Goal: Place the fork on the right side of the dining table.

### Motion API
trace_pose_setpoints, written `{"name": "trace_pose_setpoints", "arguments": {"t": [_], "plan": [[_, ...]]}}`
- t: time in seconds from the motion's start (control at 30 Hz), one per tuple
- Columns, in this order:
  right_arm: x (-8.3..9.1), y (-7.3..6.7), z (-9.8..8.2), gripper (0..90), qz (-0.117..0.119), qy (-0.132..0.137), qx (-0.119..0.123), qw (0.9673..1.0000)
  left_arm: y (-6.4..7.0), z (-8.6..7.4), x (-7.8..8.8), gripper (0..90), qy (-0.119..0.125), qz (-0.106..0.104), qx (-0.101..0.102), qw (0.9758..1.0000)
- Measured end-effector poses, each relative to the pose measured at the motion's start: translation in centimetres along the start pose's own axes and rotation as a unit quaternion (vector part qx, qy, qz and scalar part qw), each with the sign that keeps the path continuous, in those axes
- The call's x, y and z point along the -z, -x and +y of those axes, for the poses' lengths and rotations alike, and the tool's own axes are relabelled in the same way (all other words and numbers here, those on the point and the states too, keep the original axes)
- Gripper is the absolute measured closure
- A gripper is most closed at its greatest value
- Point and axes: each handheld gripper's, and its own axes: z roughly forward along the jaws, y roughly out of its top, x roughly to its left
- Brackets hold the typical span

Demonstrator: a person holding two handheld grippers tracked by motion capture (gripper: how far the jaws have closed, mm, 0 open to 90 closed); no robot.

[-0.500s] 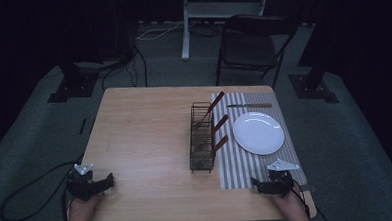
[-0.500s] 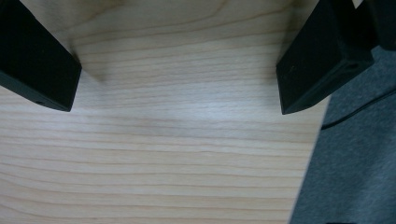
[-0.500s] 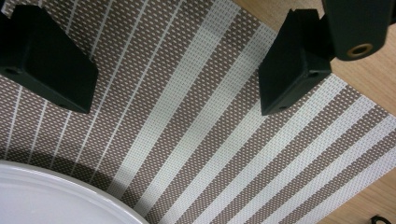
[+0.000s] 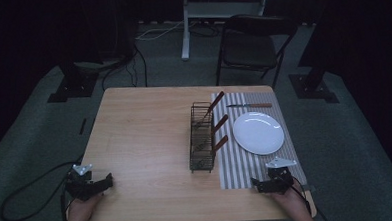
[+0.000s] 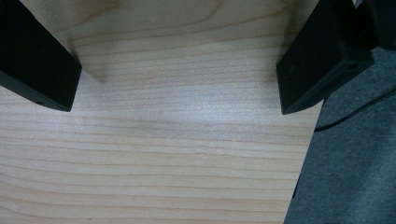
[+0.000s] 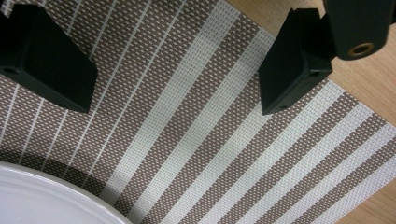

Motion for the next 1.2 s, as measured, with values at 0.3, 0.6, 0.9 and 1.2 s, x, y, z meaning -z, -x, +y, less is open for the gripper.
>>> {"name": "trace_pose_setpoints", "arguments": {"t": [0.3,0.6,0.9,1.2], "plan": [[-0.1,-0.2,0.4,11.3,-0.008,-0.010,-0.009,0.9999,0.0,0.0,0.0,0.2,0.001,-0.007,-0.007,1.0000],[0.3,-0.5,1.1,13.5,0.018,-0.001,-0.005,0.9998,0.0,0.0,0.0,0.2,0.001,-0.007,-0.007,0.9999],[0.5,-0.8,2.4,14.2,0.045,0.015,-0.003,0.9989,0.0,0.0,0.0,0.2,0.001,-0.007,-0.007,0.9999],[0.8,-0.6,4.6,15.2,0.052,0.037,-0.002,0.9979,0.0,0.0,0.0,0.2,0.000,-0.009,-0.010,0.9999]]}}
